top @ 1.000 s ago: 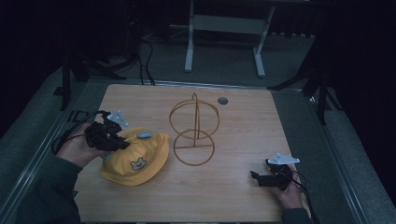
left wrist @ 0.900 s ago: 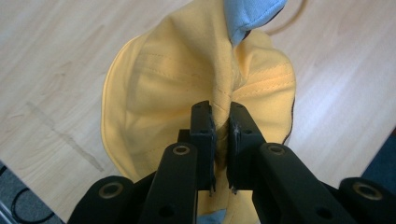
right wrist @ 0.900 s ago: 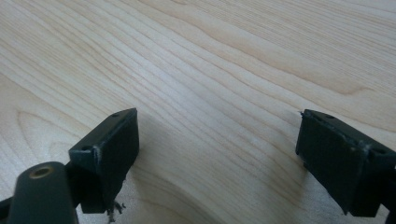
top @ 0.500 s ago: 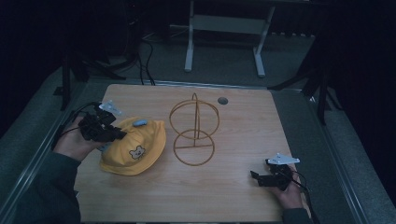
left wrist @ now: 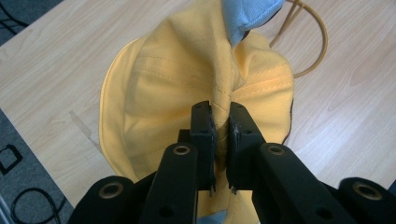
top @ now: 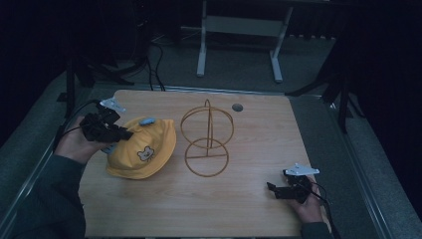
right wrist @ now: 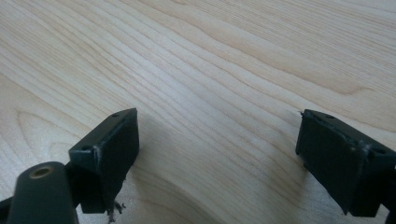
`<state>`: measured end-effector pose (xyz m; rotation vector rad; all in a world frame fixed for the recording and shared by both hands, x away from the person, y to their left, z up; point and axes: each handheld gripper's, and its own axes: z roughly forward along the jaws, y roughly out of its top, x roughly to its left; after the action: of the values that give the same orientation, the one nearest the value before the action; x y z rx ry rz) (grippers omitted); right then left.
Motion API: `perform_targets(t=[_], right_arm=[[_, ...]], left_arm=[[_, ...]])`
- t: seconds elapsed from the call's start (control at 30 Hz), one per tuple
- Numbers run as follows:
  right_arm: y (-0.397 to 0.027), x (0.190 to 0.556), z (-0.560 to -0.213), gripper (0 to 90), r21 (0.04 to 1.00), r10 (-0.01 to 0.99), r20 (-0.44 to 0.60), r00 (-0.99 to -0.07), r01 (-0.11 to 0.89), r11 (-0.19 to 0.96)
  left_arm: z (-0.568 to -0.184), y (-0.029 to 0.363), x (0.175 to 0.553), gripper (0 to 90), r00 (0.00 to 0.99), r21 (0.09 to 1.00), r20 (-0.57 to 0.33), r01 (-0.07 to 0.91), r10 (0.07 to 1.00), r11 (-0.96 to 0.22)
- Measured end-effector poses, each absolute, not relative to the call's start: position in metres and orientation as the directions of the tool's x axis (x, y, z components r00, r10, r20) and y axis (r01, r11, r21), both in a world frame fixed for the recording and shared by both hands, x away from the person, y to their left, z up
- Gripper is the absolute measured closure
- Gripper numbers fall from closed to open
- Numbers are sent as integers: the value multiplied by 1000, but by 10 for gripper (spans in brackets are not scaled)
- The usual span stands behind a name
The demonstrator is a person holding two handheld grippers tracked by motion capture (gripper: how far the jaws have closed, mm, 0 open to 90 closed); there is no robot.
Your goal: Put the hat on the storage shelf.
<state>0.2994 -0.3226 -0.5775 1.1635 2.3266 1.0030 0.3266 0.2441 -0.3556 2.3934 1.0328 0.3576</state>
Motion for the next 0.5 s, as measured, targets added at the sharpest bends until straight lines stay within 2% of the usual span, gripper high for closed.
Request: perform_targets(t=[0.5], right_arm=[[-323,299,-577,134,724,799,2,-601,552,413]], left_arm=[[-342,251,333,828,622,596,28,618,782,-513]])
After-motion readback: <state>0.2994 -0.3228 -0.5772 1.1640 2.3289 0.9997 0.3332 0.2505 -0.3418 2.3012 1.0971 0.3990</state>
